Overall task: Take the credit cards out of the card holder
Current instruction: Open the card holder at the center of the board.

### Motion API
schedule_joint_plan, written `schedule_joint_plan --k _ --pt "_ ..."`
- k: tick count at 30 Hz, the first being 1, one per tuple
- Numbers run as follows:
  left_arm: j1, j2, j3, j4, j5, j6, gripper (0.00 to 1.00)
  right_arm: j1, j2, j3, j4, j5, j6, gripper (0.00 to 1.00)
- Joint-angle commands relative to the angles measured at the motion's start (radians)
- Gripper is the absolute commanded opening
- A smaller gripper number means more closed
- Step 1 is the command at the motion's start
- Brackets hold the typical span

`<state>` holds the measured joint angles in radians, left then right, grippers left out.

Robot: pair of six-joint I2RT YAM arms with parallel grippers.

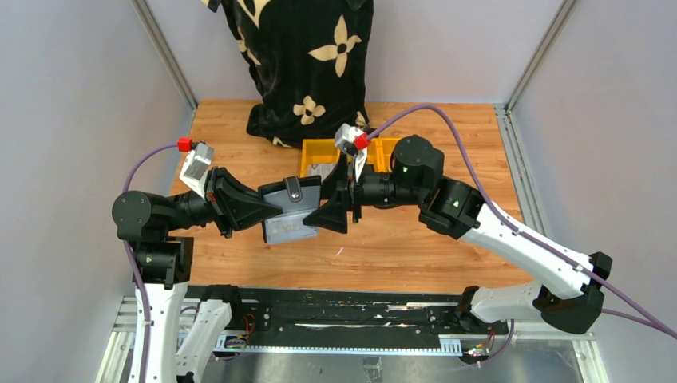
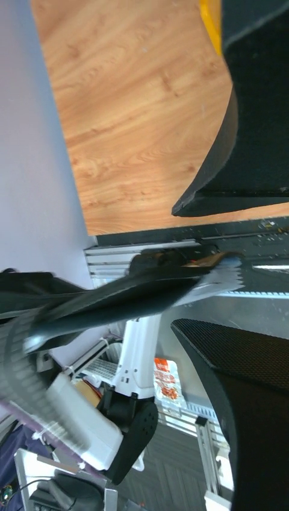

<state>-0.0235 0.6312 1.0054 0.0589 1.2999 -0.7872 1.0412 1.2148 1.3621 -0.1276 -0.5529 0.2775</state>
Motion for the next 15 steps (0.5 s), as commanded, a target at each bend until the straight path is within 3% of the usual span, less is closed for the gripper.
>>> schedule_joint_plan --k 1,4,8,15 --pt "-0.01 -0.015 -0.015 0.026 0.057 -0.017 0.0 -0.026 0.052 0.133 -0.079 -0.04 -0.088 0.65" --pt "-0.013 -0.011 -0.023 0.026 0.083 -0.015 0.0 -0.027 0.103 0.221 -0.172 -0.093 -0.126 0.59" --pt "-0.013 -0.014 -0.035 0.026 0.135 0.006 0.0 -0.027 0.178 0.34 -0.32 -0.168 -0.176 0.38" --pt "-0.013 -0.011 -0.046 0.028 0.191 0.034 0.0 -0.025 0.256 0.473 -0.506 -0.301 -0.267 0.35"
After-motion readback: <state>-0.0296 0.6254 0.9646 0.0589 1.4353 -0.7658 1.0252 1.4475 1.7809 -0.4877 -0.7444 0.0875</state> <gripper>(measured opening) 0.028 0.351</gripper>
